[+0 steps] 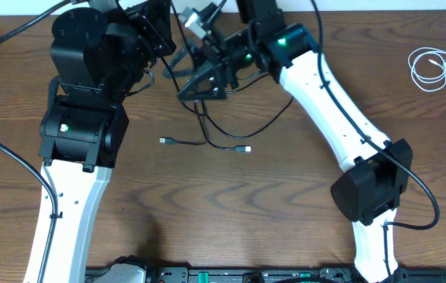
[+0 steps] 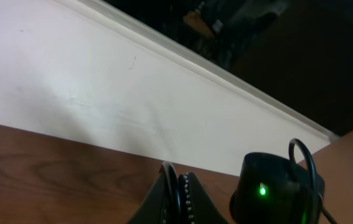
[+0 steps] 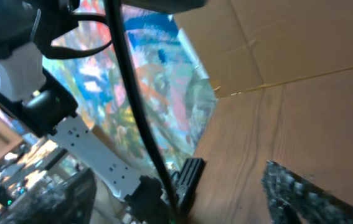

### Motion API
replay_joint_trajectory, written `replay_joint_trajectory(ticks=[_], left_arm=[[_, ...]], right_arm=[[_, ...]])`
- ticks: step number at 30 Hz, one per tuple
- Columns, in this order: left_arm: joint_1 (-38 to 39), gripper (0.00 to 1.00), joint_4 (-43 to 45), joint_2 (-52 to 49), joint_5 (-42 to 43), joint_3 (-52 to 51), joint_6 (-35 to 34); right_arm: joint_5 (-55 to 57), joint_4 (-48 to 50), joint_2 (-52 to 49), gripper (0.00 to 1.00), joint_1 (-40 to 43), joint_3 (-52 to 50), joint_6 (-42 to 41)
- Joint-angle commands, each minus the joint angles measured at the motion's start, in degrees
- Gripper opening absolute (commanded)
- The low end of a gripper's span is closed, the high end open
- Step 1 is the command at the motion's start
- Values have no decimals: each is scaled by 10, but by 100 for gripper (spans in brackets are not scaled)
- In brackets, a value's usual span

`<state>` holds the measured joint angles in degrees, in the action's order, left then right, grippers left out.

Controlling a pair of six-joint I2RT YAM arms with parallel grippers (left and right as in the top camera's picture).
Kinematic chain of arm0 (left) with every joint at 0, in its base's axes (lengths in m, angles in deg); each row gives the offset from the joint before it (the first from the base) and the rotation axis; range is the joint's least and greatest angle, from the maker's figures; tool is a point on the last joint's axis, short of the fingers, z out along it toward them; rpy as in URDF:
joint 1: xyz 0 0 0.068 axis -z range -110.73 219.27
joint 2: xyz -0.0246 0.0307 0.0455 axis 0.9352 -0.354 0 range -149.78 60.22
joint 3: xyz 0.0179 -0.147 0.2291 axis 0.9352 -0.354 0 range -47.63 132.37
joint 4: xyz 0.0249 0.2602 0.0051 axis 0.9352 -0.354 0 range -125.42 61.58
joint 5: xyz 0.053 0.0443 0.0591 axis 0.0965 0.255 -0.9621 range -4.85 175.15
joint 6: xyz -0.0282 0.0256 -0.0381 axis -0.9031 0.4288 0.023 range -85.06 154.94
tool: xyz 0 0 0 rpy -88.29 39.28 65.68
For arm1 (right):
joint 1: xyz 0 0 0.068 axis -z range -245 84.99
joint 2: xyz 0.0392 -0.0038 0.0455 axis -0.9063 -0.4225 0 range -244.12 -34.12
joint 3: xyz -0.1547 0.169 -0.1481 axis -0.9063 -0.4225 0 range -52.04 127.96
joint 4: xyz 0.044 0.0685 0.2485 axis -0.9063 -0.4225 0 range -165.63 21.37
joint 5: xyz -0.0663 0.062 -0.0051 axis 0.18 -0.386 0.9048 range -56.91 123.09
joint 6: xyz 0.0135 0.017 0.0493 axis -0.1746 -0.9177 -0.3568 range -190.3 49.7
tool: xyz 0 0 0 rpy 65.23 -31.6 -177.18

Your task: Untangle cables

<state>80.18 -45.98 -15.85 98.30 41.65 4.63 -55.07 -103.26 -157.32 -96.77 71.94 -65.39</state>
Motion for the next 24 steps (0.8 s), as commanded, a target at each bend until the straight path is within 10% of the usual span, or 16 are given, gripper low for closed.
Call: replay_joint_trajectory(ticks=[1, 12, 17, 24], left_arm=[[-3, 8, 3, -13, -8, 3, -12], [-3, 8, 5, -27, -35, 3, -13], [-3, 8, 5, -27, -36, 3, -13], [-3, 44, 4, -27, -36, 3, -12]], right_arm=[[-14, 9, 9, 72, -17, -1, -2], [13, 53, 9, 4, 2, -1, -76], [71, 53, 8, 1, 16, -1, -120], [159, 52, 9, 1, 44, -1, -173]])
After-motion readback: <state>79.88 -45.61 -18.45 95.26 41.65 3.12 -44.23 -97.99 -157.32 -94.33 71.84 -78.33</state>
